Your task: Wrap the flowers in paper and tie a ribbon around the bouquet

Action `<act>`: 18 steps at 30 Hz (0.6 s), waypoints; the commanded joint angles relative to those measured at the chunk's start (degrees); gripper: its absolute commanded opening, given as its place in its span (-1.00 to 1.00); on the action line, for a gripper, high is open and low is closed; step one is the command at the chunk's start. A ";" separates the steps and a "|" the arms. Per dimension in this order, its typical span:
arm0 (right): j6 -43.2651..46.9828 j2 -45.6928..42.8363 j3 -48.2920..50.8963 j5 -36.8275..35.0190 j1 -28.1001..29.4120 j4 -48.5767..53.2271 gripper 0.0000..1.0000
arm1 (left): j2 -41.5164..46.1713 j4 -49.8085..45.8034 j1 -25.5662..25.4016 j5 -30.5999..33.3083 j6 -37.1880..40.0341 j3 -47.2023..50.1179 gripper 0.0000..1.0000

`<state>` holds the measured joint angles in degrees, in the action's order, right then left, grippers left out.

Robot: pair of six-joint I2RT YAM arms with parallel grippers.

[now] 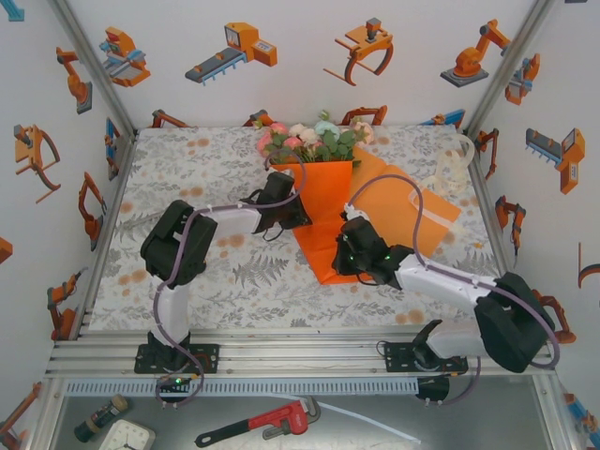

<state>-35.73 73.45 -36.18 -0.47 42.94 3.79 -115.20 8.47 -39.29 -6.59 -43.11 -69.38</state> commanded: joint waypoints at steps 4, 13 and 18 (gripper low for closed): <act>-3.20 8.31 -2.71 6.48 1.93 -8.41 -1.00 | -1.69 -1.00 1.08 2.01 1.72 -1.50 -0.62; -4.66 14.33 -1.70 7.67 1.40 -7.57 -1.00 | -3.11 0.25 5.09 3.03 0.68 -1.57 -0.62; -6.90 12.86 2.04 8.19 0.46 -8.97 -1.00 | -6.89 1.86 9.30 1.58 0.57 -4.94 -0.62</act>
<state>-40.58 87.26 -36.42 7.29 44.18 -5.32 -118.76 10.09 -32.67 -6.07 -42.85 -72.55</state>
